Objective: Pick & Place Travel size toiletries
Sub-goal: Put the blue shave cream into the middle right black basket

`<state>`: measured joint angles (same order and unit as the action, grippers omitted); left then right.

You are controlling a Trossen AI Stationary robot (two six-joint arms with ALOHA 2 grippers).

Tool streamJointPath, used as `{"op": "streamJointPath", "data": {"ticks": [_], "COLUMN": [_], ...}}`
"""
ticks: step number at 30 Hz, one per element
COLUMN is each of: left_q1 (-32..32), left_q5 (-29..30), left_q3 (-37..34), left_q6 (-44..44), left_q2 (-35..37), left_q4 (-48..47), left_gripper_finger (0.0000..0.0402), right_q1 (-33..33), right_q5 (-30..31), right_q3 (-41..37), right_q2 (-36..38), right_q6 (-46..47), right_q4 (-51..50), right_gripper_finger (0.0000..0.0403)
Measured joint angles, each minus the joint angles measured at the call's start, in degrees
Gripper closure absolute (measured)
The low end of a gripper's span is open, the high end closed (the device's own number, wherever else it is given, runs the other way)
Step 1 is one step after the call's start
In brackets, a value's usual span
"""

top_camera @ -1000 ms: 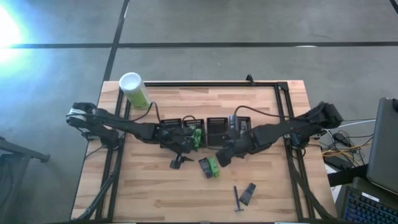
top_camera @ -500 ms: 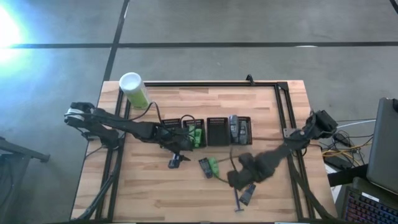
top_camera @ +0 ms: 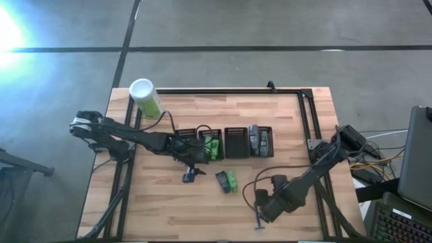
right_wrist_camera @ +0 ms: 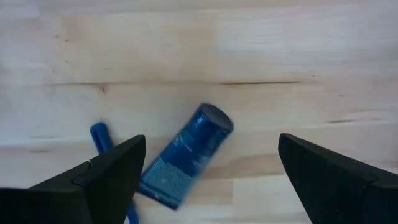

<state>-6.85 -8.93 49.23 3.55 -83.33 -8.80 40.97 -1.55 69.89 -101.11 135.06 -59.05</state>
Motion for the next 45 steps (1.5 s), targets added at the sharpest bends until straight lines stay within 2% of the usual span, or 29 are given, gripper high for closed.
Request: {"op": "streamJointPath", "data": {"ticks": [4,14,21,29,35,41,45], "left_q1": [0.0,0.0,0.0,0.0,0.0,0.0,0.0], "left_q5": [0.0,0.0,0.0,0.0,0.0,0.0,0.0], "left_q3": [-0.02,-0.09,-0.28,-0.6,-0.66,-0.66,-0.68], "left_q6": [0.43,0.46,-0.3,-0.32,-0.32,-0.33,-0.49], "left_q2": [0.0,0.0,0.0,0.0,0.0,0.0,0.0], "left_q4": [-0.95,-1.77,-2.06,-1.96,-1.99,-2.13,-3.44], "left_gripper_finger": [0.0179,0.0179,0.0179,0.0179,0.0179,0.0179,0.0179], "right_q1": [0.02,-0.07,-1.4,-1.92,-1.95,-1.95,-2.62], "right_q5": [-1.97,-3.58,-4.71,-5.02,-5.42,-2.68,3.42], "right_q3": [-0.99,-7.02,-8.89,-7.66,-8.52,-7.82,-6.6], "right_q2": [-2.03,-4.65,-4.77,-4.99,-4.93,-4.97,-4.52], "right_q6": [1.25,1.36,-1.17,-7.8,-6.11,-8.05,-10.21], "right_q4": [2.39,19.41,20.99,20.02,19.98,19.09,19.47], "right_gripper_finger": [0.0039,0.0039,0.0045,0.0126,0.0175,0.0274,0.034]}}
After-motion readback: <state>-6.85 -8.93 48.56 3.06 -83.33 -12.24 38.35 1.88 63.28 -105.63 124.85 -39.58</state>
